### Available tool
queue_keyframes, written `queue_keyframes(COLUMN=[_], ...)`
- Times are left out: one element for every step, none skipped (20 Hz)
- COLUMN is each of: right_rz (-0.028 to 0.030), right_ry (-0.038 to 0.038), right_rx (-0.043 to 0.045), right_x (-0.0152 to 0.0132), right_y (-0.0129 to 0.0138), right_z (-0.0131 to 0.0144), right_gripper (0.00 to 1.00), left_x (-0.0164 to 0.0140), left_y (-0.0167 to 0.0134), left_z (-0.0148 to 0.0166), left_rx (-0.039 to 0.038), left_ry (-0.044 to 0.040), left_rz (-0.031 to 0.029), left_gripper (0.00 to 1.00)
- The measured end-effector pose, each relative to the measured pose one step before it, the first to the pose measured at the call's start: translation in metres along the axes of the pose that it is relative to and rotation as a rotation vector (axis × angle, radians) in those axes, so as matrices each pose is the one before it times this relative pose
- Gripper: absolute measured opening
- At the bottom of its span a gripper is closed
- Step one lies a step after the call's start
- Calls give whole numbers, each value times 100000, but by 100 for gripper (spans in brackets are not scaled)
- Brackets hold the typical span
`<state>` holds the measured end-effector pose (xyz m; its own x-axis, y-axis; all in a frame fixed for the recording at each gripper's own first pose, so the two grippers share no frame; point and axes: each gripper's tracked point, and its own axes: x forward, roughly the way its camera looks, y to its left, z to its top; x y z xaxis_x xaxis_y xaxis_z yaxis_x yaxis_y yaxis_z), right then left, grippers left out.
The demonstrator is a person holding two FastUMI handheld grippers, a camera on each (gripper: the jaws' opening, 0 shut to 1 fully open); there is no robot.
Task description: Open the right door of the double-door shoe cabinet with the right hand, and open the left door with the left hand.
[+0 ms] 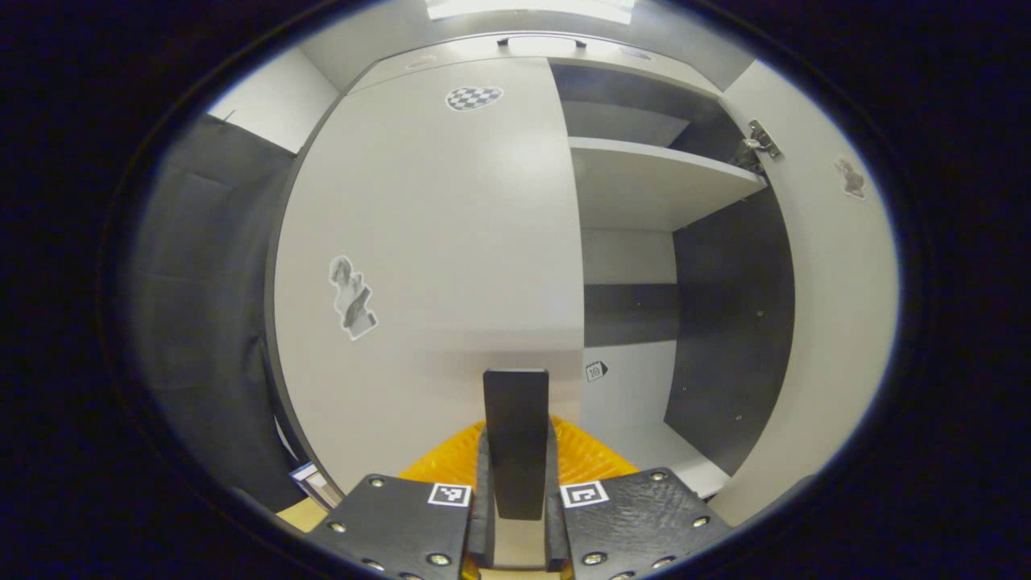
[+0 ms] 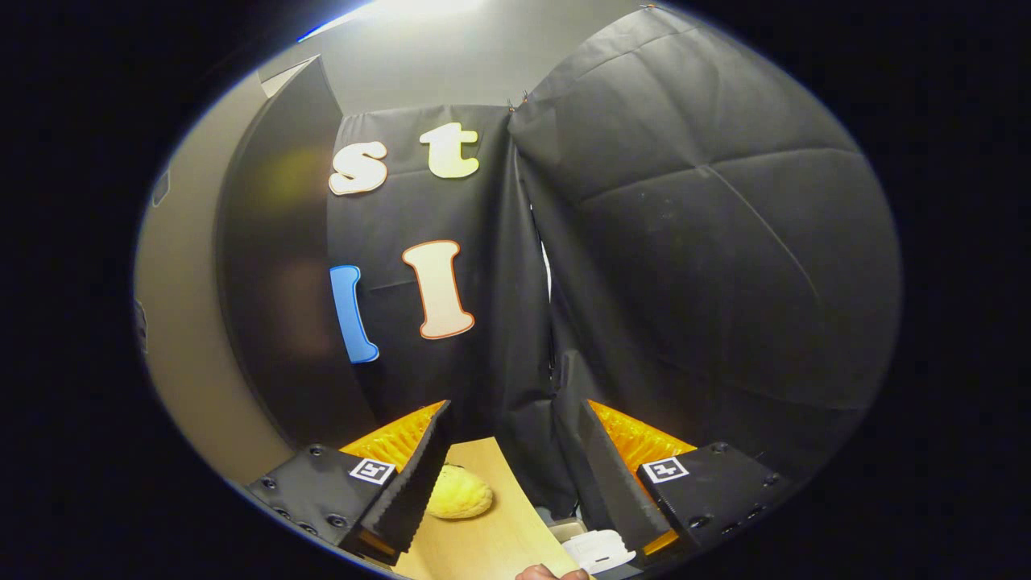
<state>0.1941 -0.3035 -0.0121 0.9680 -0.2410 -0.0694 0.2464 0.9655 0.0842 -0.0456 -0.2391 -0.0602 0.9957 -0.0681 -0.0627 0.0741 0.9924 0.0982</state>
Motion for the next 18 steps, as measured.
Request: queue_keyframes(right_rz=[209,576,604,574,468,232,-171,-276,230,1166,1047,448,191,-43,-405,-426,-464,-528], right_ry=[22,-33,-350,-297,-408,-444,-487,-534,-469,-269,-44,484,1090,1052,362,-140,-454,-528], right_rx=[-668,-1023,-1094,-880,-624,-394,-156,360,842,1043,705,23,-642,-911,-816,-362,106,426], right_x=[-29,-84,-227,-329,-245,-256,-424,-300,-312,-397,-435,-384,-458,-600,-653,-780,-734,-792], right_y=[126,226,358,312,203,122,29,-45,148,372,436,230,166,200,219,321,444,426], right_z=[-132,23,10,62,36,136,147,168,19,17,-136,-220,-403,-238,72,265,132,294], right_gripper=[93,93,93,93,93,93,93,93,93,93,93,95,95,96,92,92,92,92], left_x=[255,-480,481,-234,-16,-59,-88,-20,-23,-50,-103,-106,-131,-135,-110,-280,-254,-208], left_y=[3,-96,100,-25,-3,-54,-2,42,-15,8,-6,30,29,-12,8,62,133,-62], left_z=[-49,289,-222,-75,6,-63,13,-4,98,-53,-38,-71,-22,-2,41,-107,-47,-44], left_rx=[-2,-514,1223,-280,-483,-193,343,-296,970,438,-501,-697,-847,-829,-488,-334,-255,-241], left_ry=[-354,24,547,-70,-59,79,106,-692,-464,-331,-37,-91,-252,-921,-916,-730,-392,-348], left_rz=[-367,-463,-672,-287,-621,-452,-156,576,85,-26,7,63,-217,-304,-632,-637,-981,-1167], left_gripper=[18,13,8,8,8,7,7,7,7,7,7,7,7,7,7,7,7,7])
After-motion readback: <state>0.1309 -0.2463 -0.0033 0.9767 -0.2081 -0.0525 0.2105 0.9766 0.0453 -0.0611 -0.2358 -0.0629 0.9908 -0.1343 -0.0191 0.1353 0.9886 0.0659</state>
